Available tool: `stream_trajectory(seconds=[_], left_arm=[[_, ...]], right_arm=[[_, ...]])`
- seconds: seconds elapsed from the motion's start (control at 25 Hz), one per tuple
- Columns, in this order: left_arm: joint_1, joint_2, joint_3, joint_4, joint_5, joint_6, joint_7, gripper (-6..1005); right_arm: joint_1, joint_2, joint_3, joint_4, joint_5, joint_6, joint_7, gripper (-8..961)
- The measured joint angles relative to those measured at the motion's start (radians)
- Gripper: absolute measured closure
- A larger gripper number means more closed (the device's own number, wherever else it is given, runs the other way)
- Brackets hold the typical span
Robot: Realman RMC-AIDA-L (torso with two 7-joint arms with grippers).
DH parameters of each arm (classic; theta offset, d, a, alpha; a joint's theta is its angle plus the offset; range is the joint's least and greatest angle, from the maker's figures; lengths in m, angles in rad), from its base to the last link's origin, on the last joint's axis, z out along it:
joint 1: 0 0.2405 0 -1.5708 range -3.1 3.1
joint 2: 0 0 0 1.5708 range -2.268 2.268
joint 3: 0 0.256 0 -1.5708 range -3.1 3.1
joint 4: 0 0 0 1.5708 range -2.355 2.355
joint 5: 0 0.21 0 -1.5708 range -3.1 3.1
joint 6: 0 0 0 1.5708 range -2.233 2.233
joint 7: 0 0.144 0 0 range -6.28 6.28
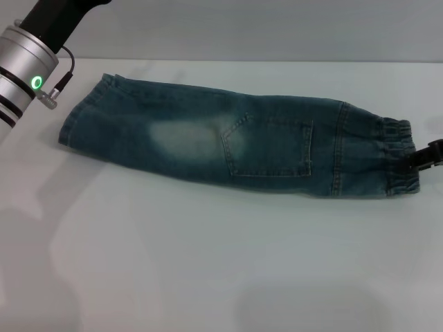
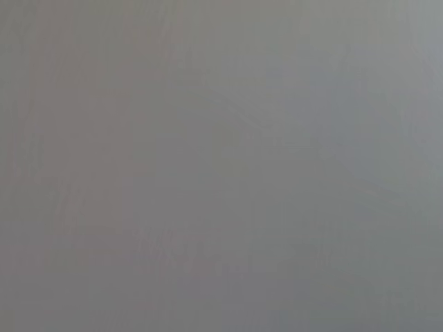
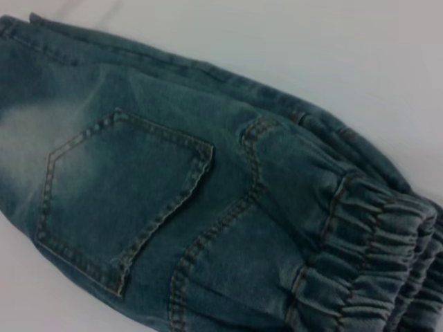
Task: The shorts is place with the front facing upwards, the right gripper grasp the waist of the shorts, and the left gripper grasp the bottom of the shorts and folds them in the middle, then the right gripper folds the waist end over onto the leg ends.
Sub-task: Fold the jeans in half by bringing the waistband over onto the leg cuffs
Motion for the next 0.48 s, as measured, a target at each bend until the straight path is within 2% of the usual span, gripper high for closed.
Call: stream_trajectory(seconds=[0.48], left_arm=[[-0.007, 0.000, 0.005, -0.004, 0.000, 0.002, 0.024, 215]], right_arm=[[0.007, 0.038, -0.002, 0.014, 0.001, 0.064, -0.011, 483]])
